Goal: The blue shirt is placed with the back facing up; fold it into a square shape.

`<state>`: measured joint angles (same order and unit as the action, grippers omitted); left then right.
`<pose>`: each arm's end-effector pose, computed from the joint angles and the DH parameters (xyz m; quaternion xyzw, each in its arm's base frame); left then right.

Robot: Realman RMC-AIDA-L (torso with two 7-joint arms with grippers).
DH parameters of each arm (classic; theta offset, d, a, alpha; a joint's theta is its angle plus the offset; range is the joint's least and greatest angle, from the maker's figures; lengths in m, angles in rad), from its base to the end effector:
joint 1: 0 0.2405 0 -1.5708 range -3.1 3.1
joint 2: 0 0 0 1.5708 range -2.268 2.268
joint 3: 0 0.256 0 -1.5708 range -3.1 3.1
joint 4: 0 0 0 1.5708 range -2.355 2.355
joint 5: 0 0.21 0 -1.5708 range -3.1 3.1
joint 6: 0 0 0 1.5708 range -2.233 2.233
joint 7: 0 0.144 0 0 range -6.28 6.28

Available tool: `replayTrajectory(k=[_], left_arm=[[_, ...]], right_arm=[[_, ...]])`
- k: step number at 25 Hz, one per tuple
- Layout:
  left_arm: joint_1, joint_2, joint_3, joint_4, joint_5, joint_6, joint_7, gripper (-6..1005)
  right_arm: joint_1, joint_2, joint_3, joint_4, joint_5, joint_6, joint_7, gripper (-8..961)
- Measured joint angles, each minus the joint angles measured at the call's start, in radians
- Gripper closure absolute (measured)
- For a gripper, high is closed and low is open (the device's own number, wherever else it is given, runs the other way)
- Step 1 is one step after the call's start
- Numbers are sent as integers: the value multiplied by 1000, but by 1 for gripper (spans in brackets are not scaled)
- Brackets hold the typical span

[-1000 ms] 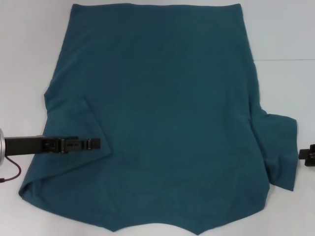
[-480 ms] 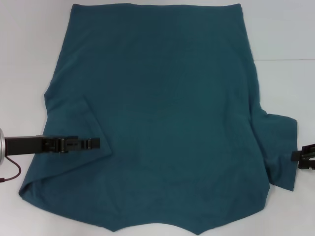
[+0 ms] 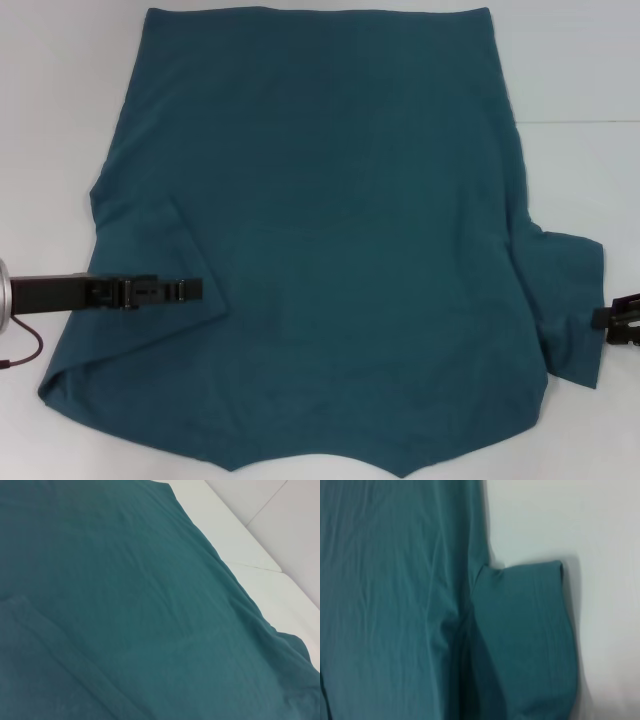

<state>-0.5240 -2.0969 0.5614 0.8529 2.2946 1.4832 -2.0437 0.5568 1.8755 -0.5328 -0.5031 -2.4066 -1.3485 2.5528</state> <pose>-0.2952 0.3403 0.0300 -0.8363 -0.4964 -0.1644 0.1650 0.3632 0.3368 0.0602 -0.6245 0.7527 0.1302 0.1628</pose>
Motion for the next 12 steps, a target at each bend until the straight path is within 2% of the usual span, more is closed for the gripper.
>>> replayTrajectory(k=[4,12], left_arm=[[0,0,0,0,0,0,0,38],[-5,0,1,0,0,-1,0,38]], right_arm=[[2,12,-1,1,0,26,0,630],[18,21,-1,16,3,45,-3,669]])
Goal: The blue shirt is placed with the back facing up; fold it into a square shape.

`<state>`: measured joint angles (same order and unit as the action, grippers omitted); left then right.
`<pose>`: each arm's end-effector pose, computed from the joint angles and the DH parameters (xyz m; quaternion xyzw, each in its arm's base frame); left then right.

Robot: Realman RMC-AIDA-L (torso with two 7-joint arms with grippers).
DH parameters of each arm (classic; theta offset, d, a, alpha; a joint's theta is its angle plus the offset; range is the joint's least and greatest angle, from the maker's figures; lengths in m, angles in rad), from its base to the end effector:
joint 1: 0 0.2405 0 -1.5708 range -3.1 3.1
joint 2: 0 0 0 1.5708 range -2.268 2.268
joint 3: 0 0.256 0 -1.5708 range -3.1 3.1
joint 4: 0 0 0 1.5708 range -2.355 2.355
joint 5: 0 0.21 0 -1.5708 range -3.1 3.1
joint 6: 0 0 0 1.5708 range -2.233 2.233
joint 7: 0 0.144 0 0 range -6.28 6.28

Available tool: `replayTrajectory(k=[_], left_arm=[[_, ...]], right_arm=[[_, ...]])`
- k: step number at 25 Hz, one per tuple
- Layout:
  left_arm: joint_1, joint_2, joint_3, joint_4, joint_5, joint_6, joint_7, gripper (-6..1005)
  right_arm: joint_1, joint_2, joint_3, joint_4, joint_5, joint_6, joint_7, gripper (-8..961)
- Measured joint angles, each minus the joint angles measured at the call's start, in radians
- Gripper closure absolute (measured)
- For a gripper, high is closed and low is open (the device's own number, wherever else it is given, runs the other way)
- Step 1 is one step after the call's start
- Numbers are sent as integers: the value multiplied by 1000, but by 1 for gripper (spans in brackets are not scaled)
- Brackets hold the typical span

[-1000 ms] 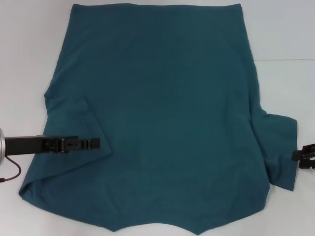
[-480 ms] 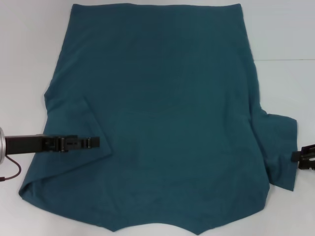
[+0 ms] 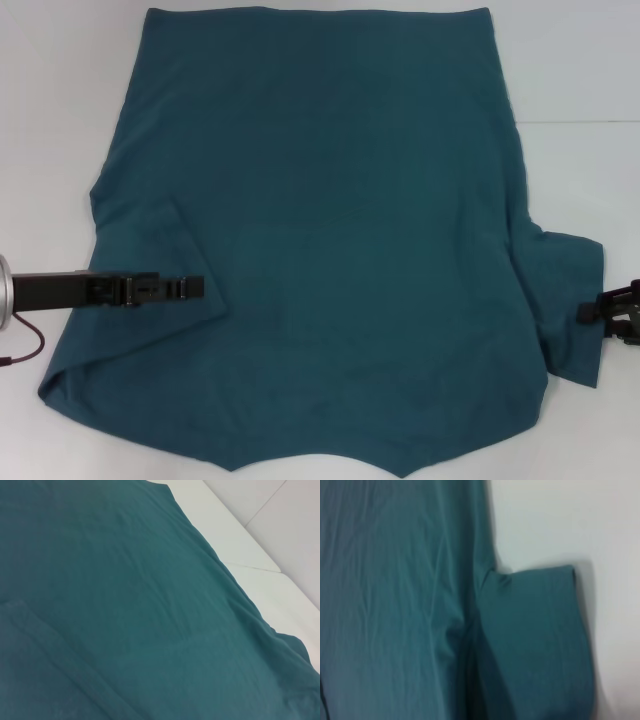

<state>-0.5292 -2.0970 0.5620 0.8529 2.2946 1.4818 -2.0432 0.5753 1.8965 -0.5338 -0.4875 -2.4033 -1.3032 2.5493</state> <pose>-0.2935 0.3420 0.0299 -0.8376 -0.4940 -0.1646 0.1651 0.3583 0.3437 0.0488 -0.6252 0.7502 0.1352 0.1672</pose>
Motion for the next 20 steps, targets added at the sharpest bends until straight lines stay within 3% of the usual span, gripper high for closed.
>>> replayTrajectory(k=[10,15,20], left_arm=[[-2,0,0,0,0,0,-1,37],[1,0,0,0,0,0,-2,37],[6,0,-5,0,0,1,-2,37]], right_arm=[[3,0,0,-3,2,-3,-7,717],[-6,-8,2,-16,3,-7,-23,932],[-9,-12,11,-42,5,-9,-81,932]])
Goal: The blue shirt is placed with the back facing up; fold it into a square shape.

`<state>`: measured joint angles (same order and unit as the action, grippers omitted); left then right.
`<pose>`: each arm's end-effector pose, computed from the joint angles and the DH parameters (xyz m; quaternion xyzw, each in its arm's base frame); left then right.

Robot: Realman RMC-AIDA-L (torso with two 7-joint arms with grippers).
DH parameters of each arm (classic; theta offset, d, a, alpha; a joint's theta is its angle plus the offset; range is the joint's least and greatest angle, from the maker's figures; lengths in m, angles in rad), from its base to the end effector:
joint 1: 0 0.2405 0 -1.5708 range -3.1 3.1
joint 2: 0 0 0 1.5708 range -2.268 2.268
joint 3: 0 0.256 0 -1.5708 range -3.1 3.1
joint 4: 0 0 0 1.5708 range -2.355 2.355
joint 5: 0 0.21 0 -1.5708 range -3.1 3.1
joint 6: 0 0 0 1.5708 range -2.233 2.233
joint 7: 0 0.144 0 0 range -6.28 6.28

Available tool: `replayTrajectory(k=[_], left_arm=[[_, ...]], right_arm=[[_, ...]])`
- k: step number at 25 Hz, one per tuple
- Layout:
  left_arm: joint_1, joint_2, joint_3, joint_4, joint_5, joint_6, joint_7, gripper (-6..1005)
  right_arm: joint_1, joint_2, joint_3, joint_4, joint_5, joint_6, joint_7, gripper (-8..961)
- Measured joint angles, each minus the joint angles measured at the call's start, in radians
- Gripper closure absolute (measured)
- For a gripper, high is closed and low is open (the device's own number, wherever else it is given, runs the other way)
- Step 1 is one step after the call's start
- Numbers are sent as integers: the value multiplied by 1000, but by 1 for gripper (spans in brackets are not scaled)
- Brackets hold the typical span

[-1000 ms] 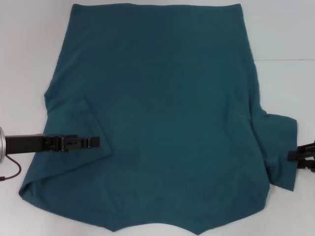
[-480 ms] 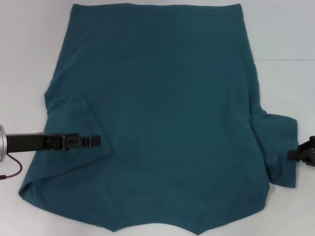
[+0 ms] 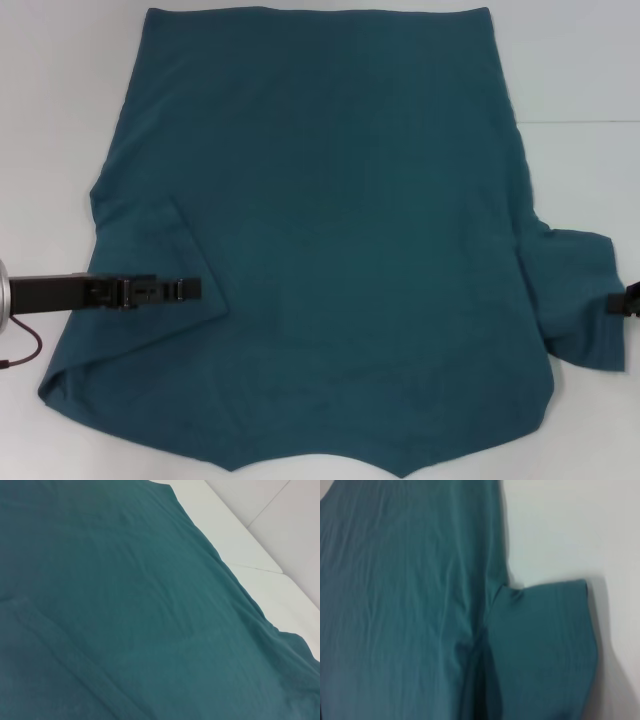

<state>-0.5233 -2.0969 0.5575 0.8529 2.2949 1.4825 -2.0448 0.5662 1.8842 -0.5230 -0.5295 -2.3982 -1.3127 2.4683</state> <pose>-0.2958 0.3402 0.0305 -0.8349 -0.4979 -0.1656 0.1662 0.3605 0.3473 0.0650 -0.6569 0.7164 0.1354 0.1919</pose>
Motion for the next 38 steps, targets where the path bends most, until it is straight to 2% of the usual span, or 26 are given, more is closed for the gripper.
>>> replayTrajectory(k=[4,10,18,26,38], left_arm=[[3,1,-1,0,0,4,-4,37],[6,1,-2,5,0,8,-8,37],[4,1,-2,6,0,11,-14,37],[7,1,-2,8,0,15,-20,38],[-1,0,-2,8,0,21,-34,38]], right_arm=[[0,-16,-6,-27,-5,-15,-9,932],[8,-65,-6,-33,-8,-75,12,931],[41,-98,-9,-42,-52,-133,35,932],[69,-109,-15,-89,-82,-144,58,932],[104,-105,-10,-104,-79,-101,88,931]])
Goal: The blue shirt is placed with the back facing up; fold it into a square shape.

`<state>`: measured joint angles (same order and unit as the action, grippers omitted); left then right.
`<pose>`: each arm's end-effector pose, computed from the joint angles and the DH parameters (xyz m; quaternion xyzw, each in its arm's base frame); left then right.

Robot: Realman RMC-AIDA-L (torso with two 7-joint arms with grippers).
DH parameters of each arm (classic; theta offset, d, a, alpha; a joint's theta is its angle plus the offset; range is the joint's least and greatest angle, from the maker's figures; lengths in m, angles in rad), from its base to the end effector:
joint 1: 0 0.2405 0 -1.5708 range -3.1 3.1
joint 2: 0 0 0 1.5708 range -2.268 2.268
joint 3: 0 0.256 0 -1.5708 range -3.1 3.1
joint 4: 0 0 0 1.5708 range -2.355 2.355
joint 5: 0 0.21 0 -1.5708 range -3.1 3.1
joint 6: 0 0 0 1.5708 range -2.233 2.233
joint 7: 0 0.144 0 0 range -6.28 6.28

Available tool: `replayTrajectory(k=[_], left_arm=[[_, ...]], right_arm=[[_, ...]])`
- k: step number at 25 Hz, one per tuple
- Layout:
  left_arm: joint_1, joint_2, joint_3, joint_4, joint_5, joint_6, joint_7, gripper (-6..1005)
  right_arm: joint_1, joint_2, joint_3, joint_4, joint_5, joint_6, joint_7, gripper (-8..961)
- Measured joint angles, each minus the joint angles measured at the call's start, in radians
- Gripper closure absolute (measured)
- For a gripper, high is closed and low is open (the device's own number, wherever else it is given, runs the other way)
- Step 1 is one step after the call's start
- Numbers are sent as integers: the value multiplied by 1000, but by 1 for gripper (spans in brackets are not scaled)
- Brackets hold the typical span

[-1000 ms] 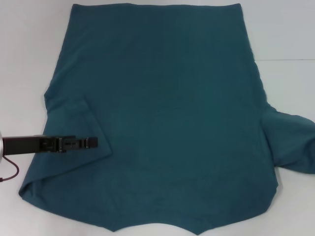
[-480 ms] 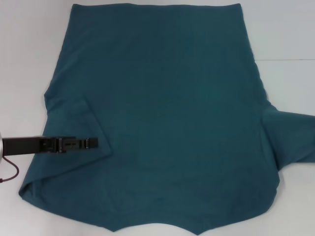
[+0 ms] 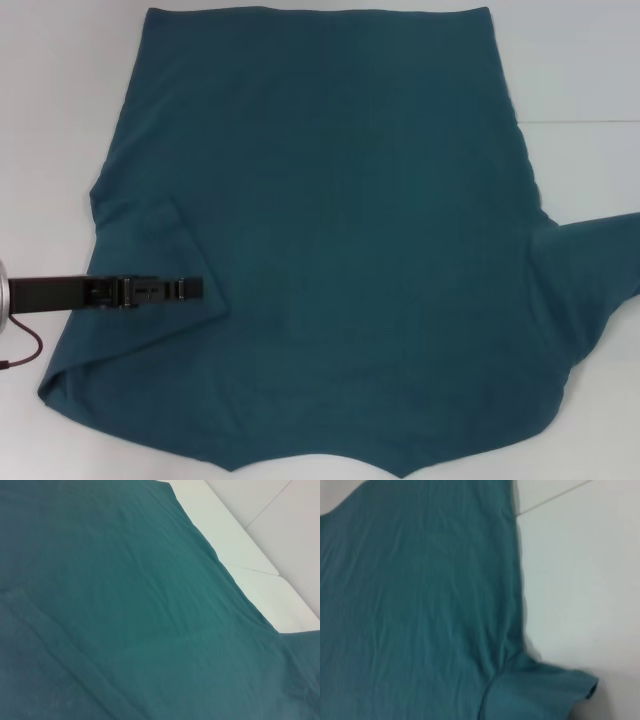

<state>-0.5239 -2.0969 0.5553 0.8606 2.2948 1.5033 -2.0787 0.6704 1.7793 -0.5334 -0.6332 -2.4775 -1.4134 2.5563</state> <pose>-0.2936 0.3389 0.0315 -0.8292 -0.5092 -0.1693 0.1568 0.3283 0.3874 0.1313 -0.6912 0.6778 0.1028 0.2287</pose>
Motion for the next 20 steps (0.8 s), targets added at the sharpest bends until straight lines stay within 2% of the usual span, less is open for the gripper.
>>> replayTrajectory(k=[7,14,20], left_arm=[[-1,0,0,0,-1,0,-10,38],[-1,0,0,0,-3,0,-12,38],[-2,-1,0,0,-8,-1,-12,38]], right_arm=[[28,7,11,-1,16,-13,1,931],[71,29,-17,7,25,-95,-6,932],[53,22,-46,-8,25,-26,0,932]])
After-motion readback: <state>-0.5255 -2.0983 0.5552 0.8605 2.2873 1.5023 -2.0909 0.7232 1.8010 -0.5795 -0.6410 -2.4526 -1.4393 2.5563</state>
